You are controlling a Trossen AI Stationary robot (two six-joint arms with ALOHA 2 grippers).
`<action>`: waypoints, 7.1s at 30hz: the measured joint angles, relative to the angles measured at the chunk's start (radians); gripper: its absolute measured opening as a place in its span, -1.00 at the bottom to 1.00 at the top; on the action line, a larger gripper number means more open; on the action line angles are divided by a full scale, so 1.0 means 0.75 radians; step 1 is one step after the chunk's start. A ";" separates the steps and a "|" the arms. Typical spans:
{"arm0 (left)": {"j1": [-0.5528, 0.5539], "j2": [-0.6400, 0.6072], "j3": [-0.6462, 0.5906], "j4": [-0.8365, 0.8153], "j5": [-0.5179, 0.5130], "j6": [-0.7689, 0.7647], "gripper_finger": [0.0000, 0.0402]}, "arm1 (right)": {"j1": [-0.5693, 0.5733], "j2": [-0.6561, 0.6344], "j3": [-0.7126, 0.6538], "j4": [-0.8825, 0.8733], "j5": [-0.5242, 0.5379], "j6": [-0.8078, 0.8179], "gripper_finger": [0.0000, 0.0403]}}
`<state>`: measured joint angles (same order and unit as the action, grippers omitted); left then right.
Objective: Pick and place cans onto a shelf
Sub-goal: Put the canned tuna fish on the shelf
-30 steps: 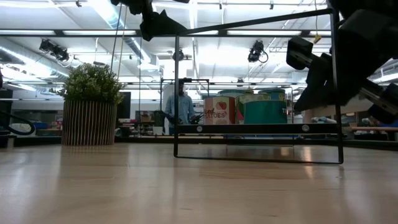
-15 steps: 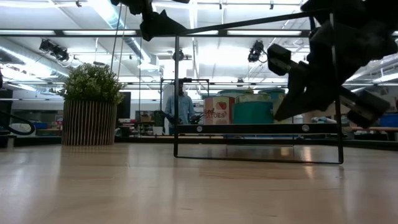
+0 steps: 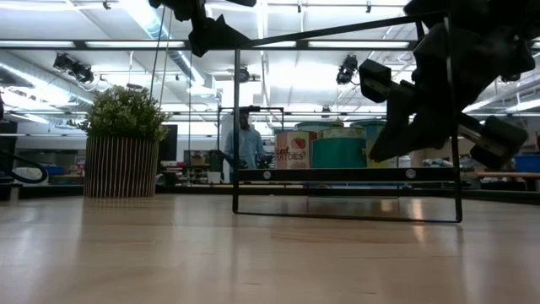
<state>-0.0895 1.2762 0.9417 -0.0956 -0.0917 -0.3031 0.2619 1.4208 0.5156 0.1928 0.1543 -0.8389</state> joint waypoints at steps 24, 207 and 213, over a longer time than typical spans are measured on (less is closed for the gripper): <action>-0.031 0.109 -0.001 -0.030 -0.025 0.012 0.77 | -0.020 -0.011 -0.001 0.078 0.031 0.025 -0.20; 0.124 1.153 1.332 -1.188 0.275 -1.187 -0.25 | 0.200 -0.917 -0.199 -0.262 0.131 0.580 -0.34; 0.124 1.191 1.330 -1.152 0.316 -1.182 -0.25 | 0.200 -0.860 -0.199 -0.205 0.038 0.569 -0.34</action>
<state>0.0036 2.1698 1.9392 -0.9598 0.1455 -1.1895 0.4122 0.7759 0.3663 0.0390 0.1830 -0.4124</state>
